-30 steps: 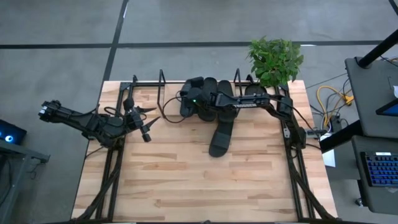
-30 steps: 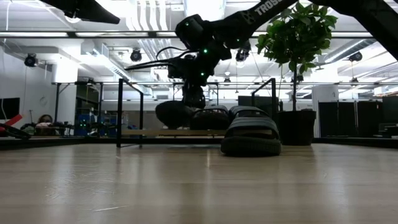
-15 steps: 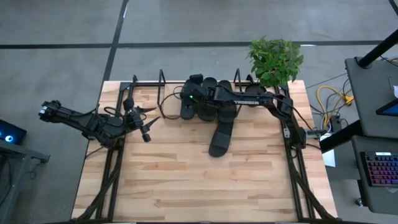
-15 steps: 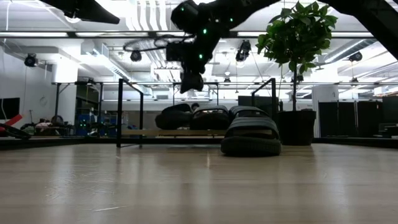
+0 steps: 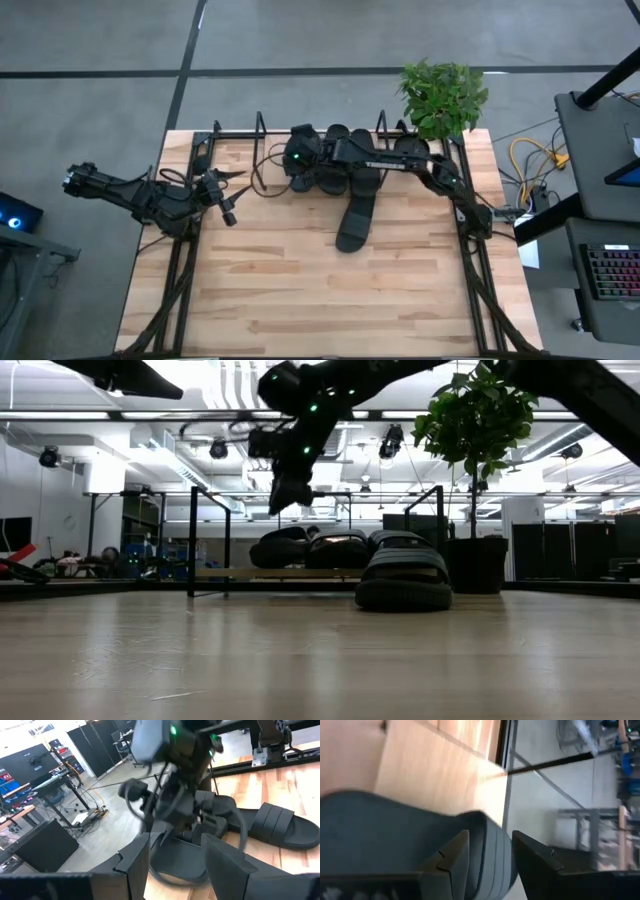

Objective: Pick and place slides into the shelf
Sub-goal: Put the top left black slides on the shelf

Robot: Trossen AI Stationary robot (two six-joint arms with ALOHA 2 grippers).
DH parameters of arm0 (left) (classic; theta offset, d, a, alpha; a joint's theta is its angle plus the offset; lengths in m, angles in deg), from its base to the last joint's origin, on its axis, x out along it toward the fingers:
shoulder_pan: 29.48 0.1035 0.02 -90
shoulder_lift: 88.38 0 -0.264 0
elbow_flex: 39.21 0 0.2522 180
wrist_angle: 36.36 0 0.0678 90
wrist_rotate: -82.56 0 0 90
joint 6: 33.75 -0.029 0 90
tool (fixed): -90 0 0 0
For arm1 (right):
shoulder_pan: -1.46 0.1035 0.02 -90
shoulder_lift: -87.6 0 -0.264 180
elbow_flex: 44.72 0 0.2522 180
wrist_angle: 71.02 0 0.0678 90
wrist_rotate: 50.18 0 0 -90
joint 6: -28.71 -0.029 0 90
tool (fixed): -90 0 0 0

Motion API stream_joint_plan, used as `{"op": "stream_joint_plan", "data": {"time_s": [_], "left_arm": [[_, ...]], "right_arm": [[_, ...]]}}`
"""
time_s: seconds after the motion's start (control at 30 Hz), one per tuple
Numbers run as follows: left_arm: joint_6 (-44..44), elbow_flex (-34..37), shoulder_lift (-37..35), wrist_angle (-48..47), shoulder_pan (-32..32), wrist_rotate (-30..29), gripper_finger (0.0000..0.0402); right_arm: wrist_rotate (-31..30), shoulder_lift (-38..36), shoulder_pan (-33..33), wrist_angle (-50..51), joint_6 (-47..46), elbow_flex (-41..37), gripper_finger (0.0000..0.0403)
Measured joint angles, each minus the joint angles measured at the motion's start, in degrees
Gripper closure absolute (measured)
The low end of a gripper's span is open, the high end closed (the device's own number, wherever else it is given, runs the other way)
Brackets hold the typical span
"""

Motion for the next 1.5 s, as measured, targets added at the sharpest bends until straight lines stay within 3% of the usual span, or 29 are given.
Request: {"op": "stream_joint_plan", "data": {"time_s": [0.33,0.53,1.0,1.3,1.5], "left_arm": [[-0.02,0.07,-5.31,-0.80,0.00,0.14,0.0240],[0.00,0.94,-7.98,-0.91,-0.02,0.17,0.0240],[0.15,1.03,-8.90,-2.55,-0.02,0.57,0.0240],[0.12,1.03,-8.87,-3.53,-0.02,0.59,0.0240],[0.13,1.03,-8.87,-3.53,-0.02,0.59,0.0240]], "right_arm": [[-1.16,5.92,-0.15,4.53,1.94,8.38,0.0264],[-6.73,8.66,-0.23,5.91,4.60,9.36,0.0264],[-6.83,8.52,-3.29,7.80,3.50,9.36,0.0267],[-5.03,8.52,-3.67,8.12,4.12,8.69,0.0303],[-5.08,8.52,-3.78,7.95,3.70,8.44,0.0380]]}}
